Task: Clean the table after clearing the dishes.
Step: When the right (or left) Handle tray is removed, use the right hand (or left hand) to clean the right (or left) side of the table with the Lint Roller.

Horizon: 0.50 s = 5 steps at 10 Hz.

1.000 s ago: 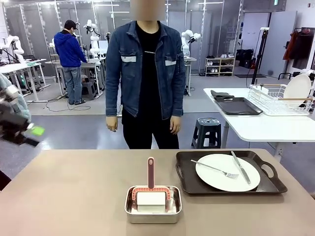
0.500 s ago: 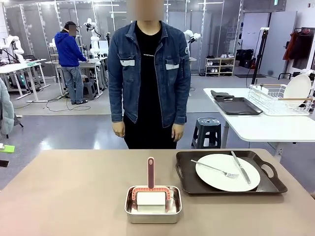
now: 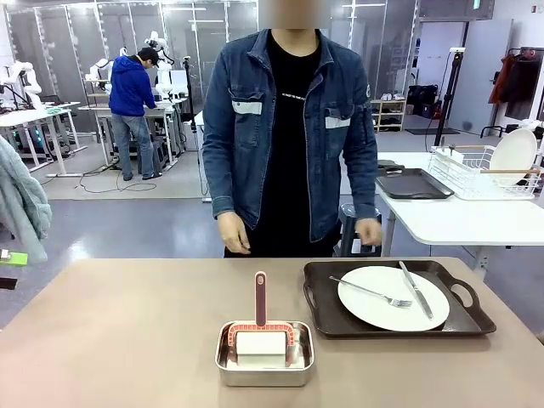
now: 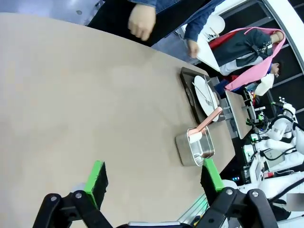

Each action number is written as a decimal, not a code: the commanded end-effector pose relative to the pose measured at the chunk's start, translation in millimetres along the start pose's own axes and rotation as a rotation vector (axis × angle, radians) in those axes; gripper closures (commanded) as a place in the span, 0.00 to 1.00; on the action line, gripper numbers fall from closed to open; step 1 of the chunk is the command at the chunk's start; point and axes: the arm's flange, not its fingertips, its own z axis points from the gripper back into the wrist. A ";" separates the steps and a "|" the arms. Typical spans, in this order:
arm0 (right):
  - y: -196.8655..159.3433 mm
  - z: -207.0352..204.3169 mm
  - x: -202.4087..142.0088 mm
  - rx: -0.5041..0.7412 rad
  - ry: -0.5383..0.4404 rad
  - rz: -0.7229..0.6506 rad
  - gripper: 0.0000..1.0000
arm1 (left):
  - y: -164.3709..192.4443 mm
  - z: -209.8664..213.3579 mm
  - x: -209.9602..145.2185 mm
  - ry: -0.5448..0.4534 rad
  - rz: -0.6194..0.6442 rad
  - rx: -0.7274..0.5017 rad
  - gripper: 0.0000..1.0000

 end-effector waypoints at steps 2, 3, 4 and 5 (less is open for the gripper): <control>3.7 0.4 -0.5 0.009 -0.001 -0.002 0.00 | -4.9 5.5 -1.8 0.015 0.010 -0.004 0.00; 3.7 0.4 -0.5 0.009 -0.001 -0.002 0.00 | -4.9 5.5 -1.8 0.015 0.010 -0.004 0.00; 3.7 0.4 -0.5 0.009 -0.001 -0.002 0.00 | -4.9 5.5 -1.8 0.015 0.010 -0.004 0.00; 3.7 0.4 -0.5 0.009 -0.001 -0.002 0.00 | -0.3 0.3 -0.3 0.001 0.000 -0.004 0.00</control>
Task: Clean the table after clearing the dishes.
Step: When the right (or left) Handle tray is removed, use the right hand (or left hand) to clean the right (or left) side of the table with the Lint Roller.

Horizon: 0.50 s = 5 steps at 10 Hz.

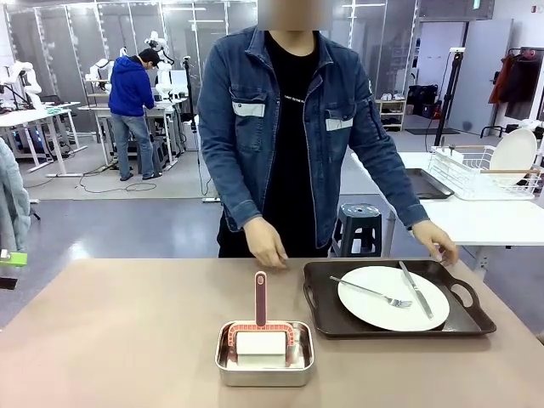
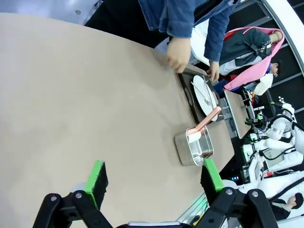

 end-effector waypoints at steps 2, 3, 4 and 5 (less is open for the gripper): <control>3.7 0.4 -0.5 0.009 -0.001 -0.002 0.00 | 27.6 45.9 24.9 0.004 0.009 0.028 0.00; 3.7 0.4 -0.5 0.009 -0.001 -0.002 0.00 | 39.9 62.4 32.7 0.041 0.063 0.002 0.00; 3.7 0.4 -0.5 0.009 -0.001 -0.002 0.00 | 49.1 71.6 35.5 0.055 0.082 0.044 0.00; 3.7 0.4 -0.5 0.009 -0.001 -0.002 0.00 | 54.5 76.1 35.6 0.060 0.090 0.039 0.00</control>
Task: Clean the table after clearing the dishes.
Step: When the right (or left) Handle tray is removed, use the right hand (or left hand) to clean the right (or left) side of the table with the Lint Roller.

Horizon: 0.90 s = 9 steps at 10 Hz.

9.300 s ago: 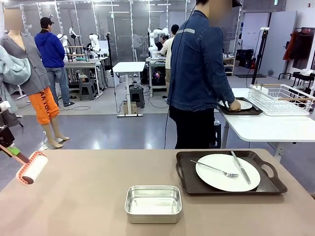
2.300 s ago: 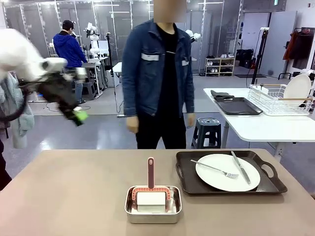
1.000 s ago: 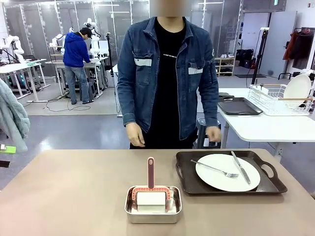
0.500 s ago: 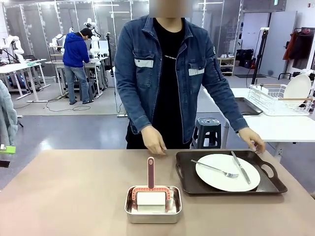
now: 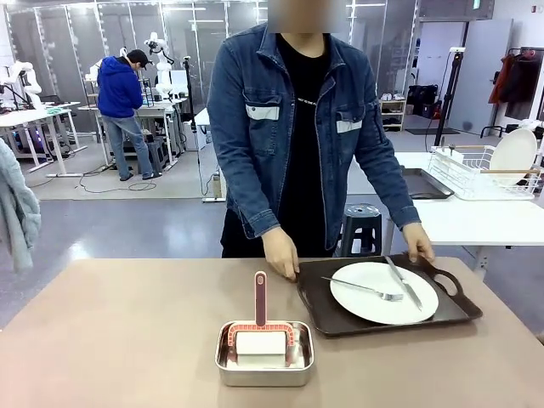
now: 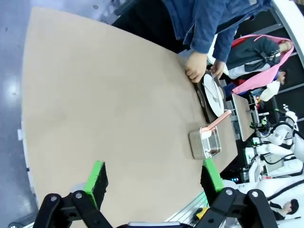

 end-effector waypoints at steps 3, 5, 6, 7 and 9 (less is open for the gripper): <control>3.7 0.4 -0.5 0.009 -0.001 -0.002 0.00 | 16.4 13.6 11.7 0.017 0.055 -0.058 0.00; 3.7 0.4 -0.5 0.009 -0.001 -0.002 0.00 | 13.9 7.9 6.3 0.002 0.022 0.003 0.00; 3.7 0.4 -0.5 0.009 -0.001 -0.002 0.00 | 13.9 7.9 6.3 0.002 0.022 0.003 0.00; 3.7 0.4 -0.5 0.009 -0.001 -0.002 0.00 | 13.9 7.9 6.3 0.002 0.022 0.003 0.00; 3.7 0.4 -0.5 0.009 -0.001 -0.002 0.00 | 13.9 7.9 6.3 0.002 0.022 0.003 0.00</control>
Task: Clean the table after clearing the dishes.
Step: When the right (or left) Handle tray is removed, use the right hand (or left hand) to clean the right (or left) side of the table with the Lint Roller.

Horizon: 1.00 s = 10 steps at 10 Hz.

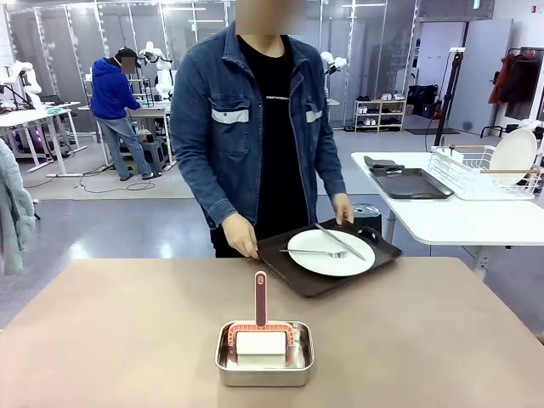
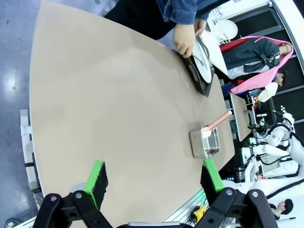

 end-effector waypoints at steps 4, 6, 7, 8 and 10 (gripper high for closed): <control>3.7 0.4 -0.5 0.009 -0.001 -0.002 0.00 | -2.2 1.6 -1.8 -0.012 -0.007 0.014 0.00; 3.7 0.4 -0.5 0.009 -0.001 -0.002 0.00 | -2.2 1.6 -1.8 -0.012 -0.007 0.014 0.00; 3.7 0.4 -0.5 0.009 -0.001 -0.002 0.00 | -2.2 1.6 -1.8 -0.012 -0.007 0.014 0.00; 3.7 0.4 -0.5 0.009 -0.001 -0.002 0.00 | -2.2 1.6 -1.8 -0.012 -0.007 0.014 0.00; 0.0 0.0 0.0 0.000 0.000 0.000 0.00 | -2.2 1.6 -1.8 -0.012 -0.007 0.014 0.00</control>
